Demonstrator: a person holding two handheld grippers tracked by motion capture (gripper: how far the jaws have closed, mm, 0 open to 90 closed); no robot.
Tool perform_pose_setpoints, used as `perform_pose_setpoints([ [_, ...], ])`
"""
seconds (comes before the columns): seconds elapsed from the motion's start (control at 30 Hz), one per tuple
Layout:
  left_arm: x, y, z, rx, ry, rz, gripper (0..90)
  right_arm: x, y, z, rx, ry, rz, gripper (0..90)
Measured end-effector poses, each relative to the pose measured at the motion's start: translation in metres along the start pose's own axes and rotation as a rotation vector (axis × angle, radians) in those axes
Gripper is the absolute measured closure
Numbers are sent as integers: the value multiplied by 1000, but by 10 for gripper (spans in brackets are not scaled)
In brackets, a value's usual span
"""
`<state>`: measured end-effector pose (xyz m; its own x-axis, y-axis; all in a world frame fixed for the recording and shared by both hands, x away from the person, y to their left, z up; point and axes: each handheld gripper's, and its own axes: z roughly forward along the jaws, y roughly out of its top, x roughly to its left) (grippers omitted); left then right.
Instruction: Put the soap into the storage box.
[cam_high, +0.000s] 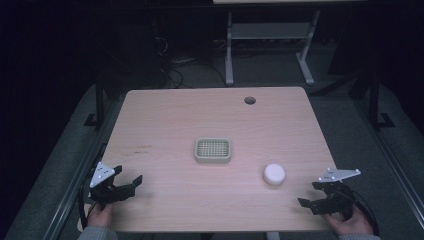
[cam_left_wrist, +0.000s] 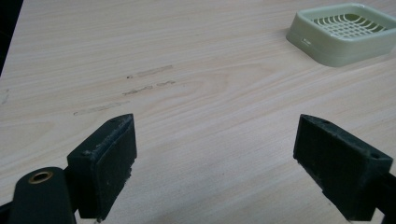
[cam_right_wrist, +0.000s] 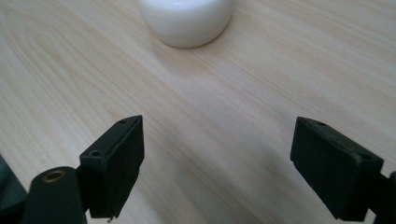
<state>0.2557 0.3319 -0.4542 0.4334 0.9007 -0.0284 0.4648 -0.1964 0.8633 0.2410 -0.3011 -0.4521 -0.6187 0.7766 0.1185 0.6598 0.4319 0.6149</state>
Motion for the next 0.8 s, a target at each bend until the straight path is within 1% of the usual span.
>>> perform_pose_setpoints([
  [0.1,0,0,-1,2,0,0,128,0,4,-1,1,0,3,167],
  [0.13,1,-1,-1,-2,2,-6,128,1,9,-2,7,-1,-5,167],
  [0.2,2,-1,-1,-1,4,-8,128,1,14,-2,19,-11,-20,167],
  [0.23,2,-1,-1,-1,4,-8,129,1,14,-2,19,-11,-20,167],
  [0.27,1,-1,-1,-2,2,-4,128,3,20,-2,25,-10,-16,167],
  [0.3,1,-1,-1,-2,2,-4,128,3,20,-2,25,-10,-16,167],
  [0.33,1,0,-1,-2,2,3,128,6,28,-1,36,-8,-29,167],
  [0.37,1,0,-1,-2,2,3,128,6,28,-1,36,-8,-29,167],
  [0.4,0,0,-1,-6,0,2,128,10,38,1,47,-9,-58,164],
  [0.43,0,1,-1,-4,-1,7,128,10,38,1,47,-9,-58,164],
  [0.47,-1,0,0,-2,-5,5,129,13,47,2,59,-4,-76,157],
  [0.5,-1,0,0,-2,-5,5,128,13,47,2,59,-4,-76,157],
  [0.53,-1,1,0,-4,-4,4,128,15,56,5,70,-1,-100,157],
  [0.57,0,1,1,-4,-4,4,128,16,61,6,79,2,-109,157],
  [0.6,0,1,1,-4,-4,4,128,16,61,6,79,2,-109,157],
  [0.63,0,1,1,-4,-6,4,129,17,69,8,93,4,-120,157],
  [0.67,0,2,1,-4,-7,9,128,18,73,10,96,5,-129,157],
  [0.7,0,2,1,-4,-7,9,129,18,73,10,96,5,-129,157],
  [0.73,-1,2,1,-3,-6,5,128,19,80,11,104,14,-134,157],
  [0.8,0,1,1,1,-7,4,128,20,86,15,122,18,-141,157],
])
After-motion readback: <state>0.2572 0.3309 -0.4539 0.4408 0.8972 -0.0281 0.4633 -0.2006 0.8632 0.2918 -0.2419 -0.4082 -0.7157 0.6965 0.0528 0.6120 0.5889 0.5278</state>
